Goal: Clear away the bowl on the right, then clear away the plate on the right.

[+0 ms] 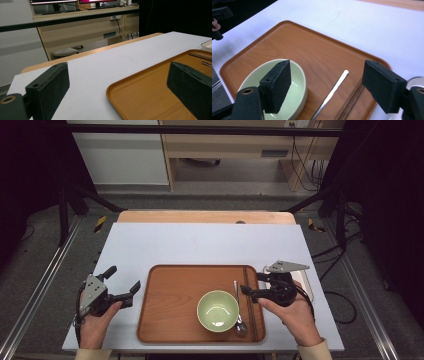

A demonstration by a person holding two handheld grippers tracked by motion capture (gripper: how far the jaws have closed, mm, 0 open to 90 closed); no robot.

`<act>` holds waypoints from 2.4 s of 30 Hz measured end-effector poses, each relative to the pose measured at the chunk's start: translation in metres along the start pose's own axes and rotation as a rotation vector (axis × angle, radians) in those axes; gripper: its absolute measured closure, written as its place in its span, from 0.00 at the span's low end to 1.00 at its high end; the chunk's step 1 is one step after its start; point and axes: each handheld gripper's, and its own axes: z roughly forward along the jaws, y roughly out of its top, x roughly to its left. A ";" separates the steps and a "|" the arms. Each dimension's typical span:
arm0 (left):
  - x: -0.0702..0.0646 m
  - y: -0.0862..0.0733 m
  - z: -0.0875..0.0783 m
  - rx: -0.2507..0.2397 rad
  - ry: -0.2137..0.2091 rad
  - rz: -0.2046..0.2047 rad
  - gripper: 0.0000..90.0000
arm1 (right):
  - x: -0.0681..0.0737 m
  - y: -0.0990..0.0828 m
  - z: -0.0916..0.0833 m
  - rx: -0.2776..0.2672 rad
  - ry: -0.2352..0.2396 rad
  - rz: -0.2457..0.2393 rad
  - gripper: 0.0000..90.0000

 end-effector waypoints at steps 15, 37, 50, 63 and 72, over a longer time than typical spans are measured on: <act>0.000 -0.001 0.000 0.000 0.002 -0.001 0.04 | -0.038 -0.007 -0.033 -0.089 -0.113 0.031 0.13; 0.005 -0.003 -0.003 0.000 0.018 -0.005 0.04 | -0.077 -0.035 -0.063 -0.136 -0.318 0.110 0.22; 0.009 -0.003 -0.006 -0.008 0.030 -0.020 0.04 | -0.100 -0.079 -0.067 -0.069 -0.419 0.218 0.23; 0.008 -0.001 -0.007 -0.019 0.039 -0.022 0.05 | -0.114 -0.113 -0.077 -0.048 -0.438 0.384 0.23; 0.006 -0.001 -0.005 -0.011 0.029 -0.014 0.05 | -0.125 -0.121 -0.078 -0.031 -0.433 0.458 0.45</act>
